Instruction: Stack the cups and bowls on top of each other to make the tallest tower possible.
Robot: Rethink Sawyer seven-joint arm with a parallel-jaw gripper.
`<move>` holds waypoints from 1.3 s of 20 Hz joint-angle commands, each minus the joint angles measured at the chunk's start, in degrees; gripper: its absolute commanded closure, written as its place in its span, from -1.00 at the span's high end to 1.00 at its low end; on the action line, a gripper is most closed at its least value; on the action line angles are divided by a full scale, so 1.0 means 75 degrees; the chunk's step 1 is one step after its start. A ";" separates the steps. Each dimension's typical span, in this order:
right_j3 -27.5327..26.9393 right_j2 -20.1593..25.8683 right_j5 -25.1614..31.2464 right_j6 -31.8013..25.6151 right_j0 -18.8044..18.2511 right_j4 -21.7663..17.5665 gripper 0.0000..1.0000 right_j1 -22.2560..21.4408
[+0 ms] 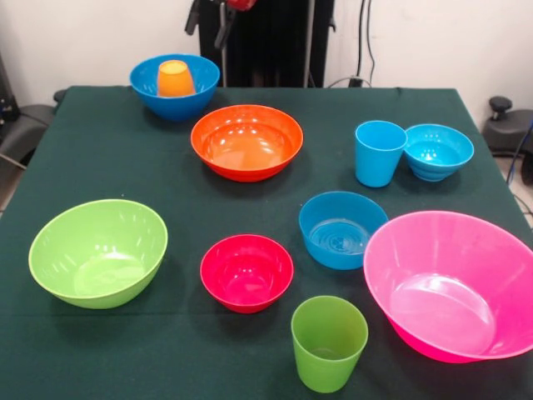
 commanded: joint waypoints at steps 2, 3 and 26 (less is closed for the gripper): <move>-0.0365 0.0371 -0.0189 0.1169 -0.0312 0.0667 1.00 0.1328; -0.0412 0.0421 -0.0103 0.1160 -0.0348 0.0692 1.00 0.1289; -0.1557 0.1221 0.4018 0.0239 -0.0296 0.0972 1.00 -0.1127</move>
